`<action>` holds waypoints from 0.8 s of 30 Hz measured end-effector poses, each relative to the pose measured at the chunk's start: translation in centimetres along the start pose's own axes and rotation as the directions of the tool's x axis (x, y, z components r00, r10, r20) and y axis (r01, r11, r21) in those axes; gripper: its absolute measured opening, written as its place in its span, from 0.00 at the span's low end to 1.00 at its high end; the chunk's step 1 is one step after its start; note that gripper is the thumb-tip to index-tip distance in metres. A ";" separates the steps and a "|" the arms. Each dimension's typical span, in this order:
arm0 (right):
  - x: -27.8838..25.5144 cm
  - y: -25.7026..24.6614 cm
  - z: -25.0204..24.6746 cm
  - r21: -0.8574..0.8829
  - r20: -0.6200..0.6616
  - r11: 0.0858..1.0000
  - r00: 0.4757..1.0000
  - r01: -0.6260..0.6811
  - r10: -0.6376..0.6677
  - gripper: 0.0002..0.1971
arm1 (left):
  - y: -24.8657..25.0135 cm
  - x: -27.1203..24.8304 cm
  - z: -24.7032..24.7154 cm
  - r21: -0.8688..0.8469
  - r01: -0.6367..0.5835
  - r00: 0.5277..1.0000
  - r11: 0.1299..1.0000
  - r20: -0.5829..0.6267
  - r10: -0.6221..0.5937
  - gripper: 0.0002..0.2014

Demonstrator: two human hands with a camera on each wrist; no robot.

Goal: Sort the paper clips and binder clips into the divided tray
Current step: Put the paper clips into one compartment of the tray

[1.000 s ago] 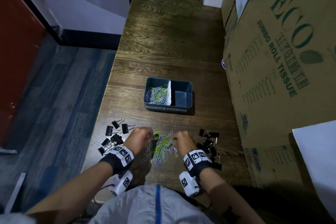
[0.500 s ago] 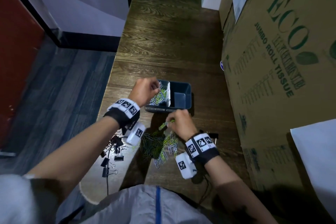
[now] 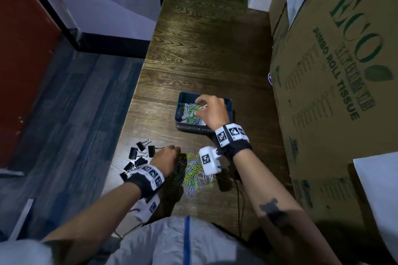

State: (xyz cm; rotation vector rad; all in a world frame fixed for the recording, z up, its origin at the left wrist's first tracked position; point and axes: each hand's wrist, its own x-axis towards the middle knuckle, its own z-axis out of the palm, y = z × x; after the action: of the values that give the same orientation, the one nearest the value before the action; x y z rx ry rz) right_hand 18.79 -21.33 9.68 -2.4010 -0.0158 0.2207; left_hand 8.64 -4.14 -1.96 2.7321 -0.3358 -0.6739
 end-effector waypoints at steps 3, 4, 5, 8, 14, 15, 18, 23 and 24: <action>-2.4 2.9 1.8 -0.006 0.052 1.000 0.998 -0.026 0.027 0.12 | 0.0 -1.3 2.1 0.124 0.083 0.994 0.989 0.054 -0.090 0.22; -3.4 4.4 2.7 -0.032 0.090 0.997 0.993 -0.067 0.070 0.11 | -0.1 -1.4 2.6 0.124 0.121 0.990 0.985 0.058 -0.129 0.22; -4.3 6.1 3.8 -0.068 0.139 0.990 0.982 -0.120 0.128 0.10 | -0.1 -1.4 3.0 0.107 0.154 0.985 0.982 0.065 -0.161 0.23; -7.0 10.8 6.6 -0.302 0.274 0.901 0.876 -0.313 0.396 0.19 | 0.1 -1.3 3.9 0.081 0.165 0.983 0.983 0.071 -0.171 0.25; -10.0 13.1 9.6 -0.402 0.310 0.851 0.825 -0.337 0.473 0.39 | 1.8 -0.8 5.2 0.092 -0.003 0.996 0.996 0.091 -0.005 0.25; -10.4 12.9 10.2 -0.383 0.312 0.876 0.851 -0.295 0.423 0.36 | 2.1 -0.7 5.2 0.079 -0.031 0.995 0.996 0.100 0.023 0.25; -11.0 12.0 11.3 -0.277 0.387 0.939 0.871 -0.204 0.303 0.33 | 2.2 -0.9 5.1 0.011 -0.127 0.986 0.992 0.110 0.125 0.21; -10.9 12.4 10.1 -0.284 0.388 0.943 0.879 -0.173 0.278 0.41 | 0.6 -2.0 4.2 0.008 -0.076 0.996 0.997 0.037 0.076 0.30; -11.0 12.7 9.6 -0.310 0.394 0.934 0.870 -0.176 0.295 0.47 | 0.3 -2.2 4.1 0.021 -0.020 0.999 1.000 0.048 0.019 0.36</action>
State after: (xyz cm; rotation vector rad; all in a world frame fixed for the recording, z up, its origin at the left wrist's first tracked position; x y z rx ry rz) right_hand 5.75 -25.16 -4.09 -2.5638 0.0488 0.9256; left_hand 4.70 -4.68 -4.36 2.7334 -0.3821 -0.7355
